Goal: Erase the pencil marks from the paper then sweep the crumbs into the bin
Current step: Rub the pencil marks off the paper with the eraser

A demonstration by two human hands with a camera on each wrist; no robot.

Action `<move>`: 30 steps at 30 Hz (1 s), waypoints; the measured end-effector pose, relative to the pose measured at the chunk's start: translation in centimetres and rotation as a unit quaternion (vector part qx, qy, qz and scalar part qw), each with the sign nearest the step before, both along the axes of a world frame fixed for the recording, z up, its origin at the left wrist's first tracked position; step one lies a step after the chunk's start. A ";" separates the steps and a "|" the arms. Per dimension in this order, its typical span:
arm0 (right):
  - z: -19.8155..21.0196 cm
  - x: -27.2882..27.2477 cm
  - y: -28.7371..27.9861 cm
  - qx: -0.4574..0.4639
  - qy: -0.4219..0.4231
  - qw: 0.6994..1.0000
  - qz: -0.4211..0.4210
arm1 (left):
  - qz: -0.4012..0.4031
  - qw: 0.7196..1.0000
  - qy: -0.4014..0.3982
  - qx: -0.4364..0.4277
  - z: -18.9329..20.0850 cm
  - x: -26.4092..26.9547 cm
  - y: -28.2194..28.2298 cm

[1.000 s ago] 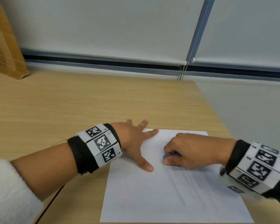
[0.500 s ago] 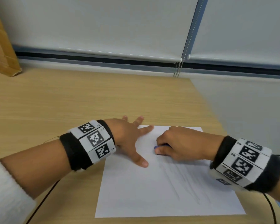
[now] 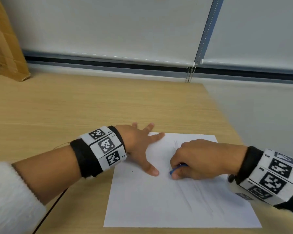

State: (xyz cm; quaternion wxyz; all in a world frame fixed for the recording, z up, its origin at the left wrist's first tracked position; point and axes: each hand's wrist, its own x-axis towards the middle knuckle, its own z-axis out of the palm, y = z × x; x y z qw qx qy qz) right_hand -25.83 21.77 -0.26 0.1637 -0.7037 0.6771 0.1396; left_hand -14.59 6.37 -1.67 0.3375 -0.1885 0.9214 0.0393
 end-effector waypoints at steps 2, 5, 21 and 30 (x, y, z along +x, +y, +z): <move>-0.2 -0.5 -0.8 -0.057 0.053 0.997 -0.017 | -0.003 1.000 -0.003 -0.002 0.1 0.0 0.0; -0.8 -0.4 -0.4 -0.078 0.046 0.996 -0.019 | -0.007 1.000 -0.006 -0.007 0.4 0.2 -0.1; -0.7 0.0 0.1 -0.019 -0.050 0.998 -0.024 | -0.117 0.989 0.090 0.000 1.2 1.7 1.6; -1.5 -3.1 -3.7 -0.099 -0.016 0.991 -0.087 | -0.094 0.993 0.071 -0.006 1.0 2.0 2.5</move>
